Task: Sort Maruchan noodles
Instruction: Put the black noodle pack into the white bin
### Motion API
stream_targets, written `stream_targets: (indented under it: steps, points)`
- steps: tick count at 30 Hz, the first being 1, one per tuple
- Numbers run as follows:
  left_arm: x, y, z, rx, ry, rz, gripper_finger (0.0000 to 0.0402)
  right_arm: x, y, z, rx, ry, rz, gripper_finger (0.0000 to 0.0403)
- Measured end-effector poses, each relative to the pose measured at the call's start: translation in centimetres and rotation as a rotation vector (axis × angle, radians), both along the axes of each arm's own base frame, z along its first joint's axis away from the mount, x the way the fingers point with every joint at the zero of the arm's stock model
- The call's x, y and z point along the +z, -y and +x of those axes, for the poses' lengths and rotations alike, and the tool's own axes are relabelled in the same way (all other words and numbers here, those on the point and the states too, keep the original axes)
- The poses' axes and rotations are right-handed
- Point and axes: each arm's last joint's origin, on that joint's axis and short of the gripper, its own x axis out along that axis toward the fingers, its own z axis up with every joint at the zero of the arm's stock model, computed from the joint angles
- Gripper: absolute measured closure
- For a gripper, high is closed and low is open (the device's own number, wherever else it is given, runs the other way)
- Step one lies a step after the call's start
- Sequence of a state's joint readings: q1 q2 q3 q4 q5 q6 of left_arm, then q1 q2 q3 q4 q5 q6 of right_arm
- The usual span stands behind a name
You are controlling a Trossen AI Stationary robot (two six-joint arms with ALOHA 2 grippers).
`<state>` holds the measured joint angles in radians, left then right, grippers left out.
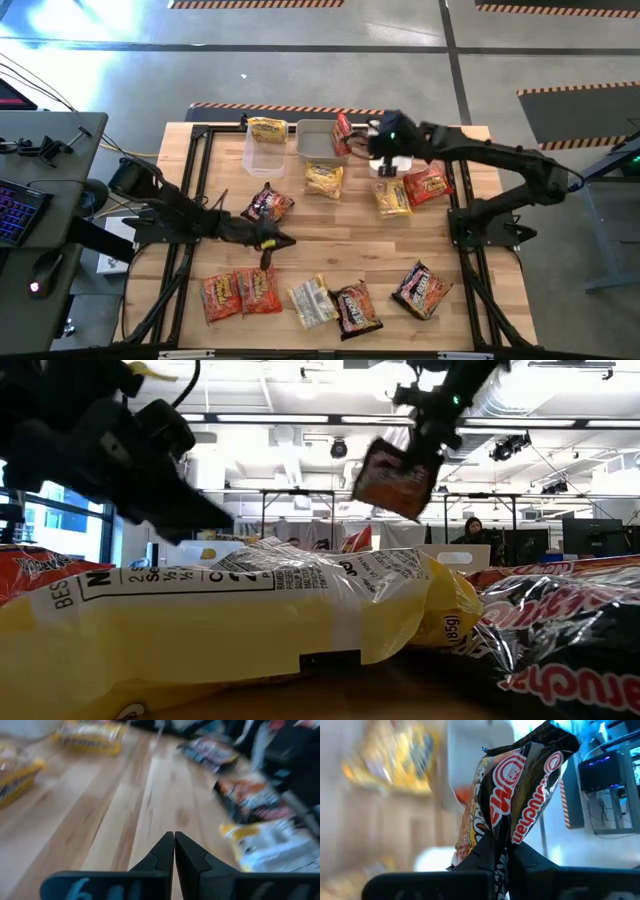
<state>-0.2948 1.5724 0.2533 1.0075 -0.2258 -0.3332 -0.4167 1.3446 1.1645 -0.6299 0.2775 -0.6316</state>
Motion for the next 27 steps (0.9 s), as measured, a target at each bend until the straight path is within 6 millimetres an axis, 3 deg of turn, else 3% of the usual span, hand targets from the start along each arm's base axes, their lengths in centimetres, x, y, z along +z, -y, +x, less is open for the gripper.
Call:
stream_targets:
  steps: [5,12,27]
  points:
    - [0.4,-2.3,0.6,-0.043,0.038,0.0,0.0394,-0.9,4.4,-2.1,0.02,-0.131,-0.03,0.0403]
    - [0.4,-5.8,1.0,-0.01,0.042,-0.017,0.0394,-2.3,8.6,-4.5,0.062,-0.252,-0.022,0.0403]
    - [0.5,-10.2,0.5,0.017,0.049,-0.067,0.0394,-6.9,13.0,-4.8,0.089,-0.362,0.042,0.0402]
